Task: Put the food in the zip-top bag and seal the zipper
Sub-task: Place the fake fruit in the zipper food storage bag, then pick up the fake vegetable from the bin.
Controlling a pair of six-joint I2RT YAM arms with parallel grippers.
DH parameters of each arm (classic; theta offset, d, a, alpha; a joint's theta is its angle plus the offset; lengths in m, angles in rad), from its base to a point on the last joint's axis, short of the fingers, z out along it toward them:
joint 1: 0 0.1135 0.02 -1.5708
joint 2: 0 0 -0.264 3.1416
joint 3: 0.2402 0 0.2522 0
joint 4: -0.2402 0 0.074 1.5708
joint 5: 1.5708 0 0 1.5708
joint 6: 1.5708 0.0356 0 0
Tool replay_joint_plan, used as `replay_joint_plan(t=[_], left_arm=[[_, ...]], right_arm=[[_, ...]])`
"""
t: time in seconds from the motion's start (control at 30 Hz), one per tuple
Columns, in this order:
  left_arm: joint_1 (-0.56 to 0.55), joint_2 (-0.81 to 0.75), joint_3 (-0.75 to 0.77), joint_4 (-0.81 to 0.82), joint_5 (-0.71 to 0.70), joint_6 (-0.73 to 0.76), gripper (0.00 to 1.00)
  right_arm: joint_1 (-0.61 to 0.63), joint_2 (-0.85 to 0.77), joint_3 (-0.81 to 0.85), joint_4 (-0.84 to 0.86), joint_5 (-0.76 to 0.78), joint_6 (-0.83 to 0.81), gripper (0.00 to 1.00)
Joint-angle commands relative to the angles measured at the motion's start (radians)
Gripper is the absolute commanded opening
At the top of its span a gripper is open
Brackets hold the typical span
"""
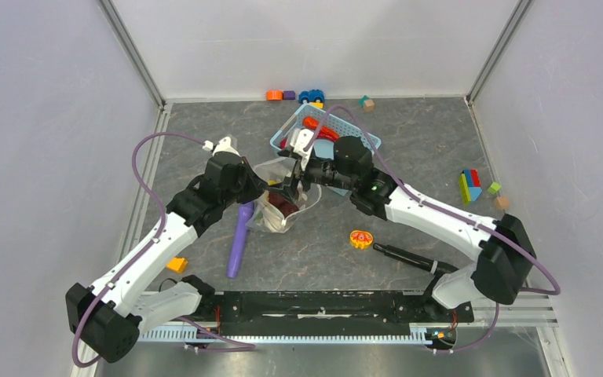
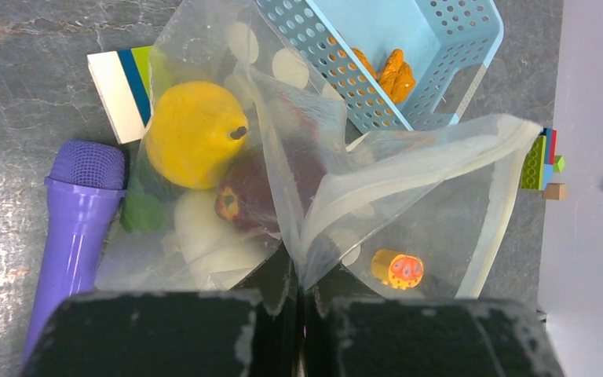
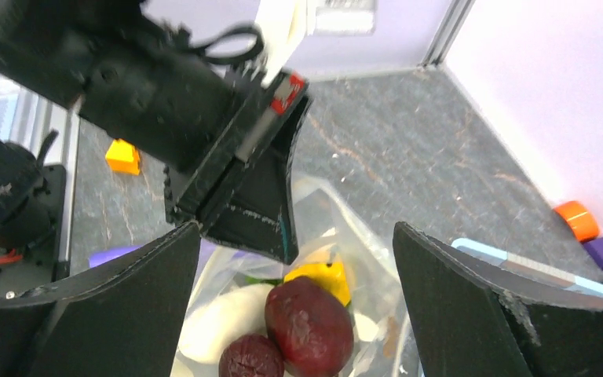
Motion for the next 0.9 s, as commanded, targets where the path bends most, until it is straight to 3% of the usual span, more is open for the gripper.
replay_joint_plan(t=[0.0,0.17,0.37,0.67,0.87], left_arm=[[0.002,-0.034,-0.019,0.077,0.023,-0.029,0.02],[0.002,-0.037,-0.025,0.108,0.028,-0.006,0.02],[0.002,-0.038,0.007,0.077,0.005,0.028,0.02],[0.002,-0.045,-0.005,0.091,-0.011,0.042,0.02],[0.002,-0.046,-0.002,0.092,0.009,0.035,0.02]], right_arm=[[-0.009,-0.092,-0.007,0.082,0.063,0.09,0.98],[-0.021,-0.174,-0.071,0.084,0.175,0.137,0.98],[-0.055,-0.273,-0.165,0.075,0.439,0.246,0.98],[-0.129,-0.278,-0.161,-0.1,0.455,0.372,0.98],[-0.223,-0.191,-0.031,-0.27,0.443,0.374,0.98]])
